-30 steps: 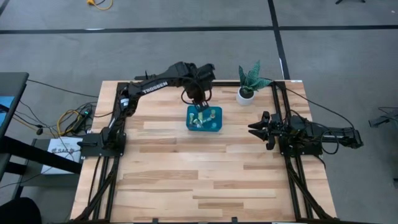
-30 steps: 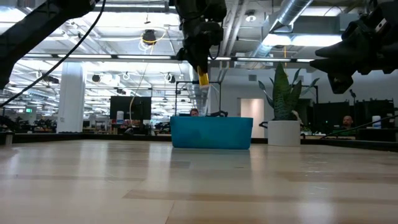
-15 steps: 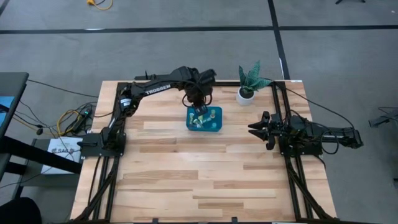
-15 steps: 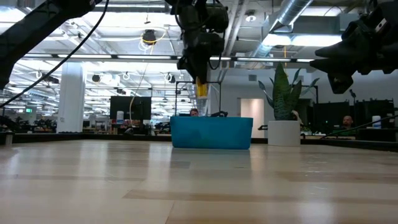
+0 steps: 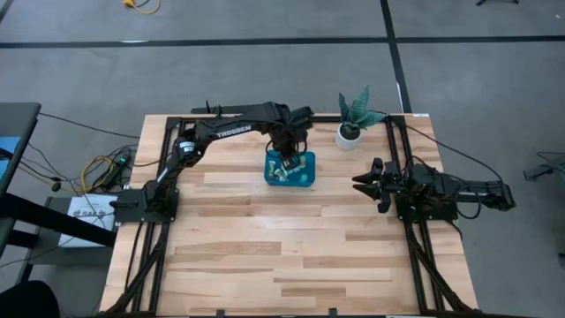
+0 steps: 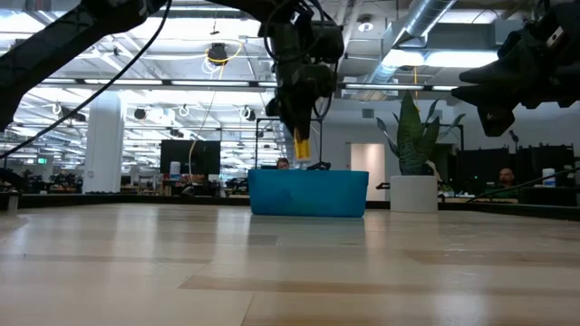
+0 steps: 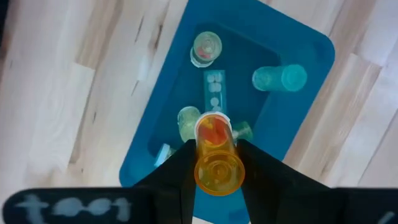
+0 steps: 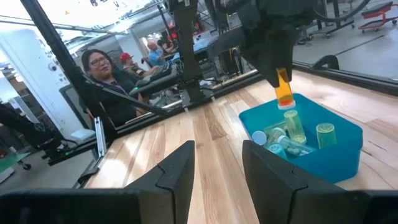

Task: Pick and place pill bottles into a basket
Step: Put the orange medicine bottle into the blue bin

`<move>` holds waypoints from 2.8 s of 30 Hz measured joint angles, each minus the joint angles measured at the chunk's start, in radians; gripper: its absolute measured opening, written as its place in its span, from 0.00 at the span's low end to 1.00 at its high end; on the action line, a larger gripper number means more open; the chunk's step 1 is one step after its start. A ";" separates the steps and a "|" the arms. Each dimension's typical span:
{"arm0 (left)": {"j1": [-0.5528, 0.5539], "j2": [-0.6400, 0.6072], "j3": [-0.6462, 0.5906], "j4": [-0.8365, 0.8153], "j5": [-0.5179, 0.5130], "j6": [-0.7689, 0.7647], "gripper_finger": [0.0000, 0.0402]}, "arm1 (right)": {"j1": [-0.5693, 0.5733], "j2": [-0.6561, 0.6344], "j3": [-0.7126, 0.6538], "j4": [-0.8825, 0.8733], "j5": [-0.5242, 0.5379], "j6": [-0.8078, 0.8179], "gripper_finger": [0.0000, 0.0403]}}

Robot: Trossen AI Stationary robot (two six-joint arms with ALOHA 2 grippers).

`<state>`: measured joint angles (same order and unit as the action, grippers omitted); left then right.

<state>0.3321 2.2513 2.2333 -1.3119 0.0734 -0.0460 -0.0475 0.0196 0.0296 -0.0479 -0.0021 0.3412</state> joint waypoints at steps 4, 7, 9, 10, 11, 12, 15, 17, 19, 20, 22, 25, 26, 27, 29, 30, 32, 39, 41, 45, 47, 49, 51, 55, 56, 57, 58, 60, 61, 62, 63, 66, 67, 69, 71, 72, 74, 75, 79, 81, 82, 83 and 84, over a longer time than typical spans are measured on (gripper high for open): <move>0.001 -0.002 0.000 0.004 -0.003 0.000 0.22 | 0.000 0.000 0.000 0.000 0.000 0.000 0.32; 0.002 -0.002 0.000 -0.015 -0.003 0.000 0.22 | 0.000 0.000 0.000 0.000 0.000 0.000 0.32; 0.002 0.004 0.001 -0.016 -0.009 0.000 0.22 | 0.000 0.000 0.000 0.000 0.000 0.000 0.32; 0.002 0.008 0.001 -0.017 -0.010 0.000 0.22 | 0.000 0.000 0.000 0.000 0.000 0.000 0.32; 0.002 0.011 0.000 -0.019 -0.010 0.000 0.22 | 0.000 0.000 0.000 0.000 0.000 0.000 0.32; 0.002 0.011 0.000 -0.018 -0.011 0.000 0.22 | 0.000 0.000 0.000 0.000 0.000 0.000 0.32; 0.002 0.009 0.000 -0.015 -0.022 0.000 0.22 | 0.000 0.000 0.000 0.000 0.000 0.000 0.32; 0.005 0.009 0.000 -0.024 -0.040 0.005 0.22 | 0.000 0.000 0.000 0.000 0.000 0.000 0.32; 0.010 0.009 0.000 -0.034 -0.039 0.005 0.22 | 0.000 0.000 0.000 0.000 0.000 0.000 0.32; 0.013 0.009 0.000 -0.034 -0.036 0.005 0.22 | 0.000 0.000 0.000 0.000 0.000 0.000 0.32; 0.014 0.009 0.000 -0.033 -0.035 0.007 0.22 | 0.000 0.000 0.000 0.000 0.000 0.000 0.32; 0.015 0.009 0.000 -0.033 -0.035 0.007 0.22 | 0.000 0.000 0.000 0.000 0.000 0.000 0.32; 0.015 0.009 0.000 -0.033 -0.035 0.007 0.22 | 0.000 0.000 0.000 0.000 0.000 0.000 0.32; 0.015 0.009 0.000 -0.033 -0.035 0.007 0.22 | 0.000 0.000 0.000 0.000 0.000 0.000 0.32; 0.014 0.009 0.000 -0.033 -0.035 0.008 0.22 | 0.000 0.000 0.000 0.000 0.000 0.000 0.32; 0.014 0.009 0.000 -0.033 -0.035 0.008 0.22 | 0.000 0.000 0.000 0.000 0.000 0.000 0.32; 0.015 0.009 0.000 -0.033 -0.035 0.008 0.22 | 0.000 0.000 0.000 0.000 0.000 0.000 0.32; 0.016 0.009 0.000 -0.023 -0.035 0.007 0.22 | 0.000 0.000 0.000 0.000 0.000 0.000 0.32; 0.016 0.009 0.000 -0.016 -0.035 0.007 0.22 | 0.000 0.000 0.000 0.000 0.000 0.000 0.32; 0.016 0.009 0.000 -0.016 -0.035 0.005 0.22 | 0.000 0.000 0.000 0.000 0.000 0.000 0.32; 0.016 0.009 0.000 -0.016 -0.035 0.004 0.22 | 0.000 0.000 0.000 0.000 0.000 0.000 0.32; 0.016 0.009 0.000 -0.015 -0.035 0.004 0.22 | 0.000 0.000 0.000 0.000 0.000 0.000 0.32; 0.017 0.009 0.000 -0.015 -0.035 -0.001 0.22 | 0.000 0.000 0.000 0.000 0.000 0.000 0.32; 0.017 0.009 0.000 -0.014 -0.035 -0.002 0.22 | 0.000 0.000 0.000 0.000 0.000 0.000 0.32; 0.017 0.009 0.000 -0.014 -0.037 -0.002 0.22 | 0.000 0.000 0.000 0.000 0.000 0.000 0.32; 0.017 0.009 0.000 -0.014 -0.041 -0.002 0.22 | 0.000 0.000 0.000 0.000 0.000 0.000 0.32; 0.017 0.009 0.000 -0.014 -0.047 -0.002 0.22 | 0.000 0.000 0.000 0.000 0.000 0.000 0.32; 0.017 0.009 0.000 -0.014 -0.052 -0.005 0.22 | 0.000 0.000 0.000 0.000 0.000 0.000 0.32; 0.017 0.009 0.000 -0.014 -0.052 -0.007 0.22 | 0.000 0.000 0.000 0.000 0.000 0.000 0.32; 0.016 0.009 0.000 -0.014 -0.052 -0.007 0.22 | 0.000 0.000 0.000 0.000 0.000 0.000 0.32; 0.016 0.009 0.000 -0.014 -0.052 -0.009 0.22 | 0.000 0.000 0.000 0.000 0.000 0.000 0.32; 0.015 0.009 0.000 -0.010 -0.052 -0.011 0.22 | 0.000 0.000 0.000 0.000 0.000 0.000 0.32; 0.015 0.009 0.000 -0.009 -0.052 -0.013 0.22 | 0.000 0.000 0.000 0.000 0.000 0.000 0.32; 0.014 0.009 0.000 -0.005 -0.052 -0.018 0.22 | 0.000 0.000 0.000 0.000 0.000 0.000 0.32; 0.014 0.009 0.000 -0.005 -0.052 -0.019 0.22 | 0.000 0.000 0.000 0.000 0.000 0.000 0.32; 0.014 0.009 0.000 -0.005 -0.053 -0.019 0.22 | 0.000 0.000 0.000 0.000 0.000 0.000 0.32; 0.010 0.021 0.001 -0.003 -0.052 -0.022 0.22 | 0.000 0.000 0.000 0.000 0.000 0.000 0.32; 0.010 0.026 0.000 -0.015 -0.048 -0.024 0.22 | 0.000 0.000 0.000 0.000 0.000 0.000 0.32; -0.001 0.052 0.002 -0.037 -0.040 -0.012 0.22 | 0.000 0.000 0.000 0.000 0.000 0.000 0.32; -0.006 0.052 0.002 -0.051 -0.054 -0.004 0.22 | 0.000 0.000 0.000 -0.001 0.000 0.000 0.32; -0.007 0.052 0.002 -0.050 -0.060 -0.004 0.22 | 0.000 0.000 0.000 0.000 0.000 0.000 0.32; -0.007 0.052 0.002 -0.045 -0.060 -0.003 0.22 | 0.000 0.000 0.000 0.000 0.000 0.000 0.32; -0.007 0.052 0.002 -0.041 -0.060 -0.002 0.22 | 0.000 0.000 0.000 0.000 0.000 0.000 0.32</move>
<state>0.3252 2.3031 2.2353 -1.3525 0.0132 -0.0483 -0.0475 0.0193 0.0296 -0.0480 -0.0021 0.3412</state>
